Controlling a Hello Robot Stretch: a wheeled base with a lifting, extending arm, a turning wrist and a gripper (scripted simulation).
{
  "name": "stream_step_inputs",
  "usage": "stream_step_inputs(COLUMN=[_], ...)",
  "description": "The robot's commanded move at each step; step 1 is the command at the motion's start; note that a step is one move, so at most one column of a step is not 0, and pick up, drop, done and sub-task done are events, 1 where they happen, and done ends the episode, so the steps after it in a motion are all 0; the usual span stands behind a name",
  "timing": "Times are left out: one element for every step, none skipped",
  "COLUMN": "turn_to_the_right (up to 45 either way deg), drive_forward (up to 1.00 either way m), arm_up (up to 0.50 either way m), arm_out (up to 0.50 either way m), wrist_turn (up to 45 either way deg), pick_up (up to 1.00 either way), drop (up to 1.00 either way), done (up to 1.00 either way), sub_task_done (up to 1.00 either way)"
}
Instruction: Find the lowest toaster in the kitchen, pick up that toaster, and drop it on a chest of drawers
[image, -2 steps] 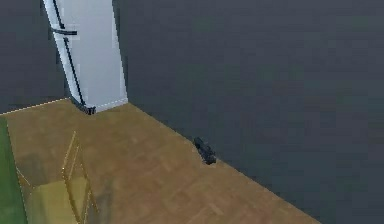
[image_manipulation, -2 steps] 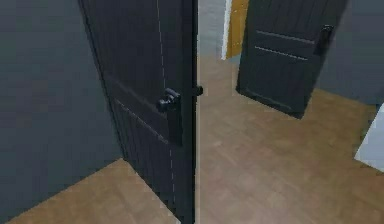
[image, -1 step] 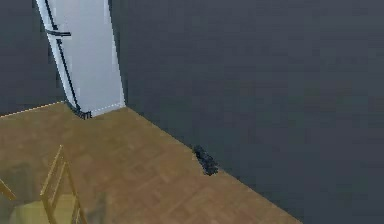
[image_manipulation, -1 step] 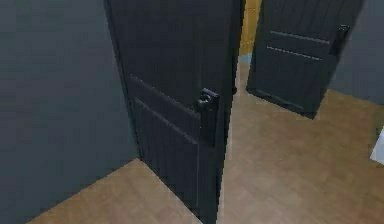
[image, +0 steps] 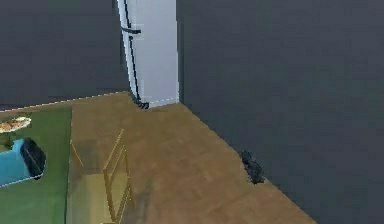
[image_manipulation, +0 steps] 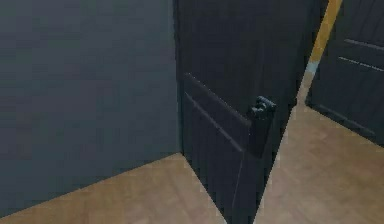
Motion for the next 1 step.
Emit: stream_step_inputs(turn_to_the_right=[0.0], drive_forward=[1.00], arm_up=[0.00], arm_out=[0.00], wrist_turn=[0.0], pick_up=[0.00], drop=[0.00], done=[0.00], sub_task_done=[0.00])
